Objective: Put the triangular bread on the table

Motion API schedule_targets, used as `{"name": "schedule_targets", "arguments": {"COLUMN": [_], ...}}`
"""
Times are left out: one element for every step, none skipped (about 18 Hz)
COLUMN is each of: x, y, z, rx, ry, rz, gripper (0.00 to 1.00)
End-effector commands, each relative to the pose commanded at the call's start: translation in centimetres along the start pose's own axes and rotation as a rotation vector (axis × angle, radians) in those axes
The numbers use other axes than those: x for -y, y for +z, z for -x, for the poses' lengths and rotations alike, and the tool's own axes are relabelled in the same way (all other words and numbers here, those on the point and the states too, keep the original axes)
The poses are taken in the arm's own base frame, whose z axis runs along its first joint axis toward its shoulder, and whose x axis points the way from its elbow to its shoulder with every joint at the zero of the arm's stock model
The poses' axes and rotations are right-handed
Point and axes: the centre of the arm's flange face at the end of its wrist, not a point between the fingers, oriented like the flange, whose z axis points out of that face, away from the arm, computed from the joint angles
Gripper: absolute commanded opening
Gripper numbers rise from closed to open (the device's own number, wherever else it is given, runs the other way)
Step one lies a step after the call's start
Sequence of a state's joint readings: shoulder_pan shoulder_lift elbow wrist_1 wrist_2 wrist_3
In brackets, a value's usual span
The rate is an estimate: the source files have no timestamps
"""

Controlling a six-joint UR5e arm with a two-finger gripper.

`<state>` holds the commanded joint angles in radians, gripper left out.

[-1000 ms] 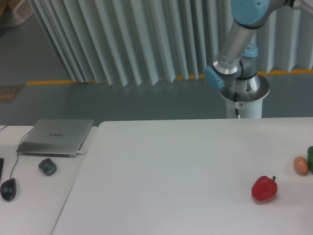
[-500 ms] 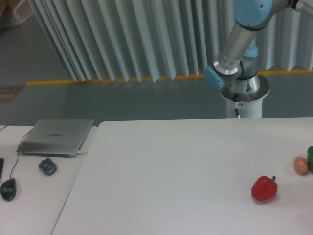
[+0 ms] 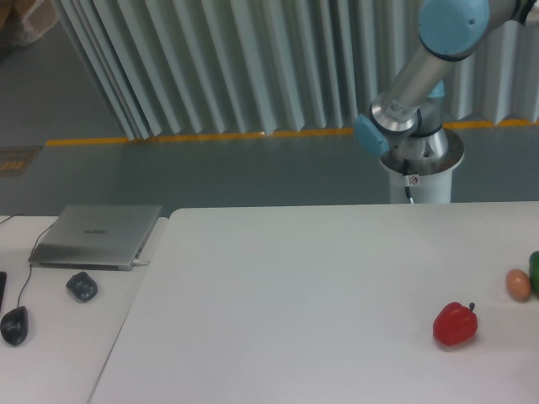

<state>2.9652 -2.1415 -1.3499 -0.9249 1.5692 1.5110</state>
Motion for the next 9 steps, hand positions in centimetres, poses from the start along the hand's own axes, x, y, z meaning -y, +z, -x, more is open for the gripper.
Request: {"name": "schedule_targets", "arguments": {"x": [0.0, -0.1, -0.1, -0.1, -0.1, -0.1, 0.1, 0.2, 0.3], "y": [0.0, 0.3, 0.4, 1.1, 1.2, 1.4, 1.5, 1.4, 1.4], "z": [-0.3, -0.6, -0.7, -1.1, -1.1, -1.3, -1.4, -1.4, -1.4], "rx": [-0.006, -0.013, -0.018, -0.032, -0.034, -0.038, -0.040, -0.040, -0.040], "ry": [0.002, 0.000, -0.003, -0.006, -0.006, -0.006, -0.005, -0.006, -0.012], "rz": [0.003, 0.005, 0.004, 0.002, 0.001, 0.001, 0.005, 0.006, 0.006], "gripper": [1.00, 1.00, 1.00, 1.00, 1.00, 1.00, 1.00, 1.00, 1.00]}}
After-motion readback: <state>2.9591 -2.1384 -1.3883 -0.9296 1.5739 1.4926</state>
